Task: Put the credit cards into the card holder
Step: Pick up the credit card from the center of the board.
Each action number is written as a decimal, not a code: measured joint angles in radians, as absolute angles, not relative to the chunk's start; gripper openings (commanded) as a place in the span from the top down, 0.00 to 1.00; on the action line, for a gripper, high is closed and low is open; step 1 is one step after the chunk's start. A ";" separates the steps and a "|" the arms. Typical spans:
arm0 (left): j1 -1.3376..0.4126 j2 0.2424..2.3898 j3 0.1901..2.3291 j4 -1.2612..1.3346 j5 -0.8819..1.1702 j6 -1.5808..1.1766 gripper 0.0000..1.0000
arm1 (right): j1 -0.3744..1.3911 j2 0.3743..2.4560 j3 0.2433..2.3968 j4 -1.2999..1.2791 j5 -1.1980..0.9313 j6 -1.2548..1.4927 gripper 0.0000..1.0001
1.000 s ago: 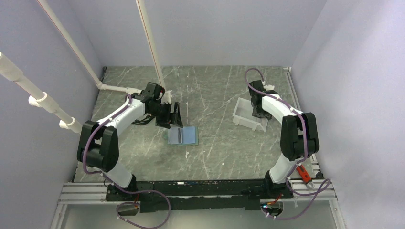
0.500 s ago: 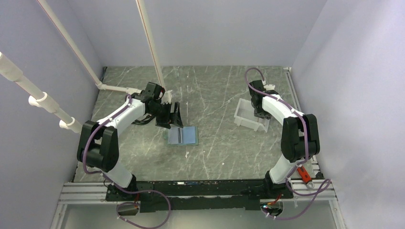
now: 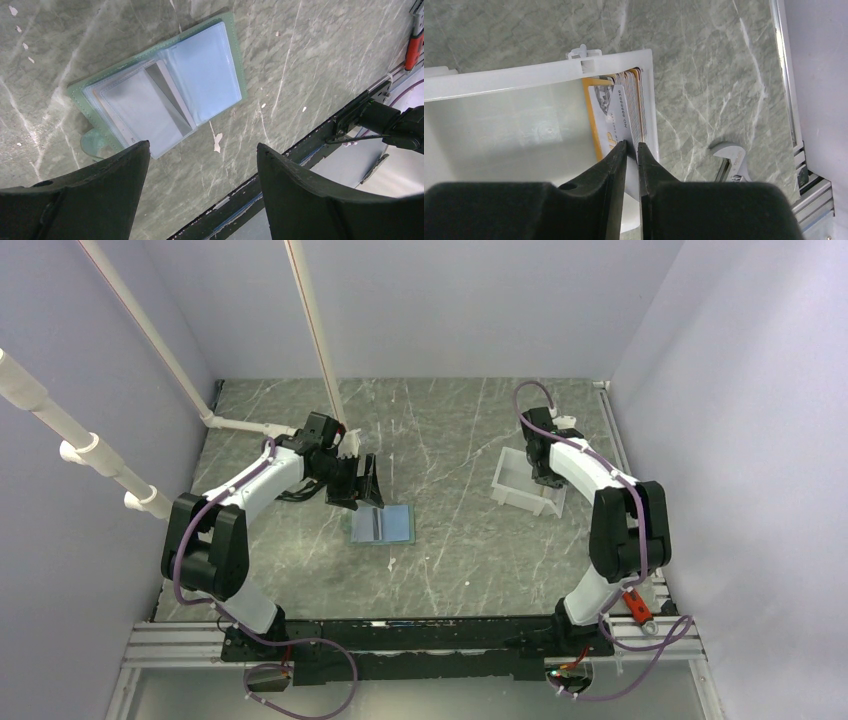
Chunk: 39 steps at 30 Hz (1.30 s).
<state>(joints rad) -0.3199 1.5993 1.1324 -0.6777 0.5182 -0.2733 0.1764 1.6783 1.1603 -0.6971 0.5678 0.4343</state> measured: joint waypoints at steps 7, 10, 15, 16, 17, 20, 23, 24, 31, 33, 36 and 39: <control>-0.320 1.599 1.132 -0.678 0.519 -0.273 0.17 | 0.178 1.647 1.160 -0.694 0.562 0.435 0.90; -0.320 1.599 1.132 -0.678 0.519 -0.273 0.17 | 0.180 1.637 1.160 -0.694 0.553 0.435 0.93; -0.320 1.599 1.132 -0.678 0.519 -0.273 0.16 | 0.182 1.620 1.161 -0.685 0.527 0.437 1.00; -0.320 1.599 1.132 -0.678 0.519 -0.273 0.16 | 0.183 1.613 1.161 -0.679 0.516 0.438 1.00; -0.320 1.599 1.132 -0.678 0.519 -0.273 0.16 | 0.183 1.605 1.160 -0.672 0.508 0.438 1.00; -0.320 1.599 1.132 -0.678 0.519 -0.273 0.16 | 0.183 1.566 1.153 -0.638 0.480 0.438 1.00; -0.320 1.599 1.132 -0.678 0.518 -0.273 0.16 | 0.180 1.496 1.129 -0.598 0.444 0.443 1.00; -0.320 1.599 1.132 -0.678 0.518 -0.273 0.16 | 0.177 1.466 1.118 -0.583 0.430 0.447 1.00; -0.320 1.599 1.132 -0.678 0.512 -0.274 0.17 | 0.114 1.293 1.042 -0.455 0.228 0.454 1.00; -0.316 1.599 1.132 -0.678 0.500 -0.275 0.18 | 0.096 1.258 1.006 -0.388 0.090 0.447 1.00; -0.294 1.599 1.124 -0.673 0.505 -0.285 0.12 | 0.115 1.226 0.944 -0.245 -0.165 0.466 1.00; -0.226 1.596 1.077 -0.654 0.531 -0.305 0.11 | 0.216 1.241 0.892 -0.088 -0.353 0.526 1.00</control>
<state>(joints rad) -0.2260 1.5963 1.0767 -0.6537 0.5312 -0.3050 0.2165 1.2407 0.8917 -0.0879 -0.3531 0.5262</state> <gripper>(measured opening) 0.878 0.007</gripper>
